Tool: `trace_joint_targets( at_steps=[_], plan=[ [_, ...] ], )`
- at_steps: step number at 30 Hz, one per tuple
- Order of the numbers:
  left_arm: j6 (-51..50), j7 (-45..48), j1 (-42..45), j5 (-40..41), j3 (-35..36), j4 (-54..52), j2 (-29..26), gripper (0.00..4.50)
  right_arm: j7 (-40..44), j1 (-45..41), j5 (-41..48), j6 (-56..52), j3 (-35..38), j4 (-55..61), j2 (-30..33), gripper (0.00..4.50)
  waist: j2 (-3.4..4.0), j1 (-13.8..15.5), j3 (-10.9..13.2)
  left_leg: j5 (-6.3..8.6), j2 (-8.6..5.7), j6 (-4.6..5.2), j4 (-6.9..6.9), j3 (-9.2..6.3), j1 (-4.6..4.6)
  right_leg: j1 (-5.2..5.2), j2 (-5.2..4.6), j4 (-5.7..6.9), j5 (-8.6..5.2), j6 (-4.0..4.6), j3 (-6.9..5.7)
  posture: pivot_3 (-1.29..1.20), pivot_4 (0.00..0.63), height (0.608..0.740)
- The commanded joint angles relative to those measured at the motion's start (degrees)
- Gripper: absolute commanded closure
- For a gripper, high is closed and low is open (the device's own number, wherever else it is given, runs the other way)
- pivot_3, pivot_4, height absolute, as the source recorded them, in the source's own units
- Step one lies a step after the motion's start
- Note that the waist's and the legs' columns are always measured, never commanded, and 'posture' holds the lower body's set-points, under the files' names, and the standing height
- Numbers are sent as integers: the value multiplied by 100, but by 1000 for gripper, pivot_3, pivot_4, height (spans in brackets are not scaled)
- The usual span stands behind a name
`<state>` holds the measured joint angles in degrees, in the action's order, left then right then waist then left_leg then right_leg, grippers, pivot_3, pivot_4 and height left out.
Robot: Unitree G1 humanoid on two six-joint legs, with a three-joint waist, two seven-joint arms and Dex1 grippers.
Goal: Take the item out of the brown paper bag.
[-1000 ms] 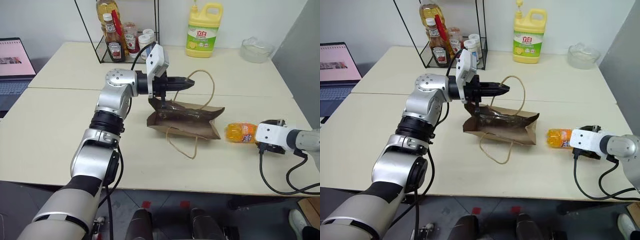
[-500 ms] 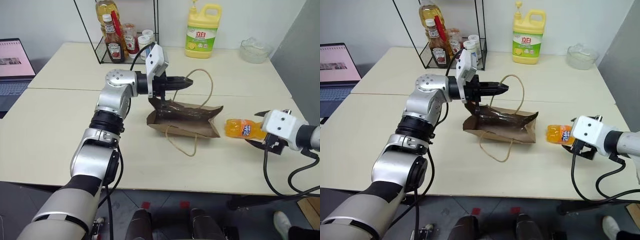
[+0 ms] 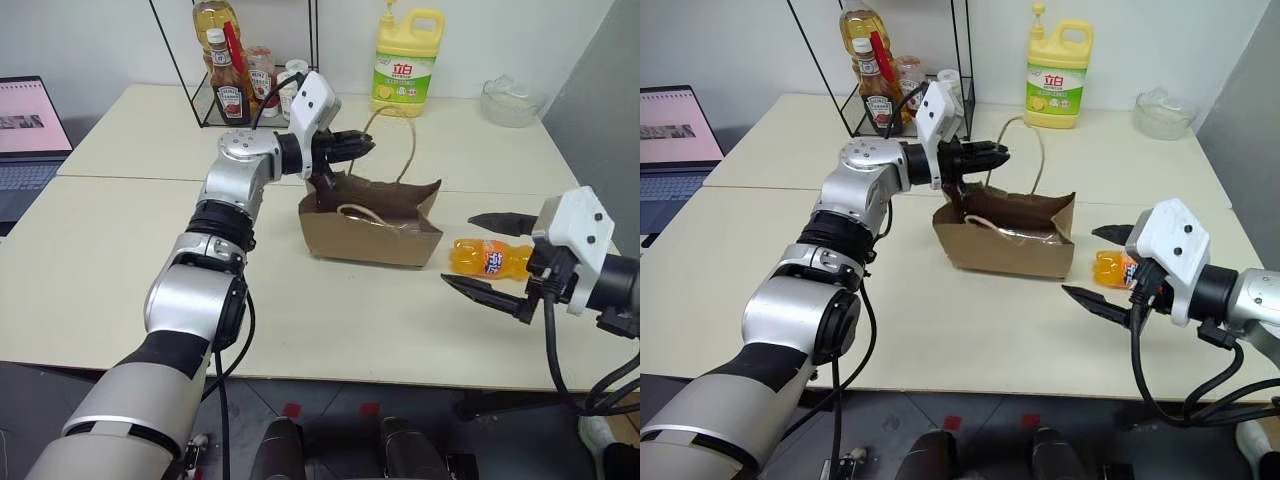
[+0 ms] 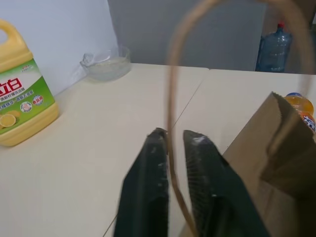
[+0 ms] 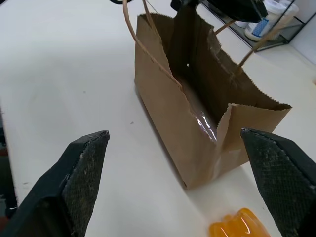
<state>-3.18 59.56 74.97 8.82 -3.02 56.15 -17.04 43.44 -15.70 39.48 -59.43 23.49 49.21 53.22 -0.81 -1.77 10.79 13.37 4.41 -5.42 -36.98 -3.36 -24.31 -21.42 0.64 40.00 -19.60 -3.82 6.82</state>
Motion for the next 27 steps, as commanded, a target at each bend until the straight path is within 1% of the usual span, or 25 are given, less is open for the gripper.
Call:
trace_joint_targets(
  at_steps=[1,7,8,15,19,22,24,27],
  plan=[
    [7,106,270,47,130,-134,-22,2737,-189,35,-15,127,21,4,99,0,0,0,0,0,0,0,0,0,0,0,0,0,0,0,0,0,150,740],
    [89,214,201,-34,94,-339,-224,851,-305,21,22,297,-36,-102,120,0,0,-3,0,0,0,0,0,1,0,-1,0,1,0,0,1,0,150,740],
    [93,272,170,-43,76,-425,-290,605,-317,35,9,336,-57,-121,121,0,0,-3,0,0,0,0,1,1,0,-1,0,1,0,0,1,0,150,740],
    [-227,409,-166,80,172,-1252,-731,605,-431,213,-68,590,-116,-156,69,0,1,-4,0,-1,1,-1,0,1,0,-1,0,1,0,0,1,0,150,740],
    [-1009,329,-857,269,300,-2581,-1135,605,-679,516,-177,802,27,-11,-117,0,1,-14,-1,-2,4,-4,0,1,0,-1,1,3,0,0,0,0,150,740],
    [-1650,-172,-1682,414,617,-3816,-1455,605,-890,910,-263,1052,143,127,-421,0,1,-15,-1,-12,9,-20,1,0,1,-1,2,4,0,0,0,0,150,740],
    [-2109,-507,-2023,521,792,-4332,-1535,605,-1033,1050,-336,1197,151,182,-598,0,1,-5,-1,-12,10,-21,0,0,1,-1,2,5,0,0,-1,0,150,740],
    [-2372,-1076,-2700,530,1088,-5058,-1611,605,-1372,1203,-531,1425,5,226,-939,0,-4,-1,-5,-13,10,-22,-6,-3,2,4,2,12,0,0,-3,0,150,740]
  ],
)
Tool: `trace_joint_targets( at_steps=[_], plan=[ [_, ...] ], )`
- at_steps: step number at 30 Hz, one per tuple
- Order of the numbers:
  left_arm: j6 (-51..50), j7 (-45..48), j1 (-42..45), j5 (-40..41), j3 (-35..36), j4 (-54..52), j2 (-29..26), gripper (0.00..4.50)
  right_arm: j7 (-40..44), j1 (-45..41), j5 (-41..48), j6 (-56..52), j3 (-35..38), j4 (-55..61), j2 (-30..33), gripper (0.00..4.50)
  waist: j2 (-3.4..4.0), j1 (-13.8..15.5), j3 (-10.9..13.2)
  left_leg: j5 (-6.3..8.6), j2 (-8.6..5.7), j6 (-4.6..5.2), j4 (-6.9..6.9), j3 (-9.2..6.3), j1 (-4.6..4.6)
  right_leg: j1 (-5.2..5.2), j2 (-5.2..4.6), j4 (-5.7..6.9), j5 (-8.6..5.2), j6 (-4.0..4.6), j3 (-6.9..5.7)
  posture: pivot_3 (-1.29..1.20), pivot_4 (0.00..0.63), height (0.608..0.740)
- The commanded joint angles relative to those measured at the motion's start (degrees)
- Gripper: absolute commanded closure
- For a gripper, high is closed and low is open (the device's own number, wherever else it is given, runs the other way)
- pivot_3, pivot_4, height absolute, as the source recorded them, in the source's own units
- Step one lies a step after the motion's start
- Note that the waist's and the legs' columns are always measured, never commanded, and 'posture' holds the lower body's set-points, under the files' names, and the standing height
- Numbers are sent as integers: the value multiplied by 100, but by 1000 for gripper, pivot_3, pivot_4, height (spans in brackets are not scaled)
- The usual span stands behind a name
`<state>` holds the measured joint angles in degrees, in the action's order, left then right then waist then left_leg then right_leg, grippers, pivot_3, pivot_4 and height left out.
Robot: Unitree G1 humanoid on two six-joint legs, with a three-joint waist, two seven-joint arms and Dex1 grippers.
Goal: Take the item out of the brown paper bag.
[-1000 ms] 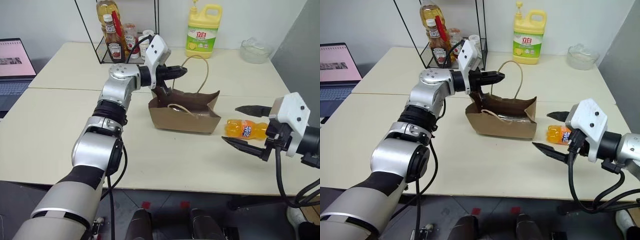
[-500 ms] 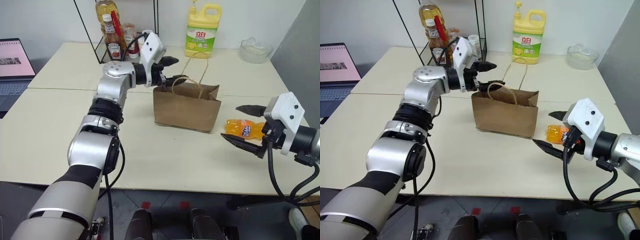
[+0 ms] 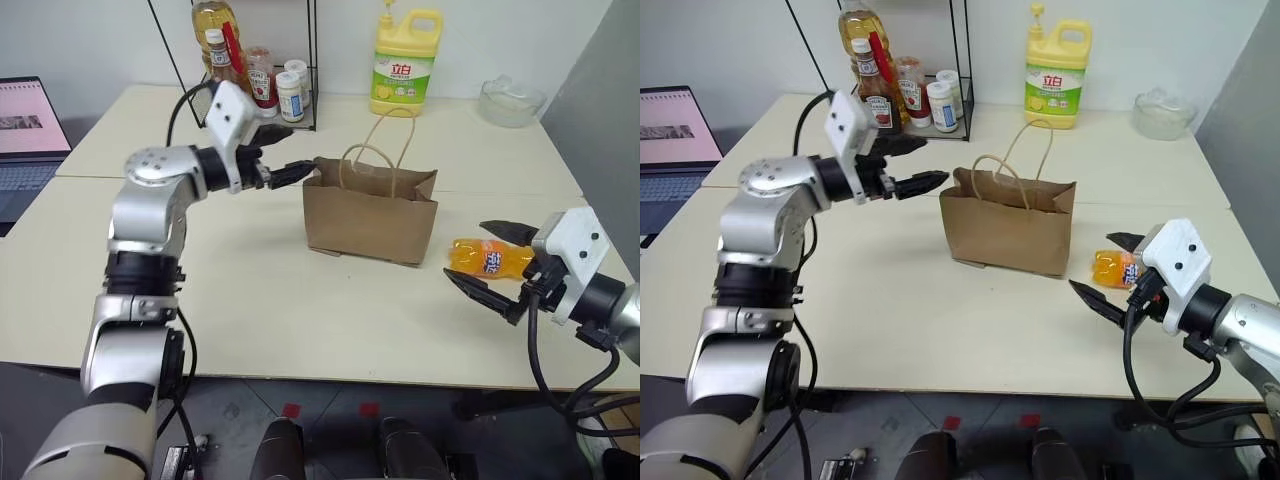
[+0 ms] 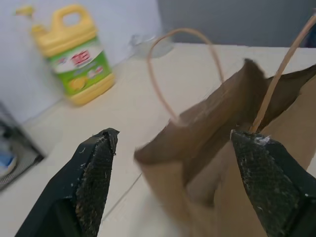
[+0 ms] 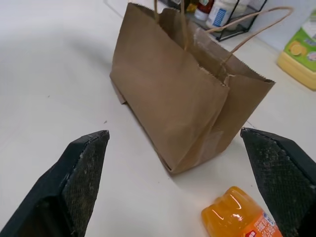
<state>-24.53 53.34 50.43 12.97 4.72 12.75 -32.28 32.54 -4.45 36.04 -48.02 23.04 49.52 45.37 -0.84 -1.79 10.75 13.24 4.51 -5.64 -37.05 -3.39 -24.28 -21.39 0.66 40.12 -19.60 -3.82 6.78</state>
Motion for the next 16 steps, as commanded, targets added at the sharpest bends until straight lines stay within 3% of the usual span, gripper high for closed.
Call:
trace_joint_targets(
  at_steps=[1,9,16],
  plan=[
    [-397,-683,-422,165,455,-894,-60,605,-372,106,-256,364,-8,195,-252,0,-2,4,-2,0,0,0,0,0,3,2,0,0,0,0,0,0,150,740],
    [-749,-1718,-2655,277,1122,-2610,14,605,-958,1228,-1034,1387,-405,544,-1272,0,-7,8,-9,0,1,0,7,4,22,10,0,1,0,1,5,0,150,740],
    [-630,-1923,-3966,379,952,-3420,196,605,-1262,1647,-1580,1919,-749,311,-1783,0,-10,12,-11,7,1,12,8,7,44,26,0,6,0,0,9,0,150,740]
  ],
)
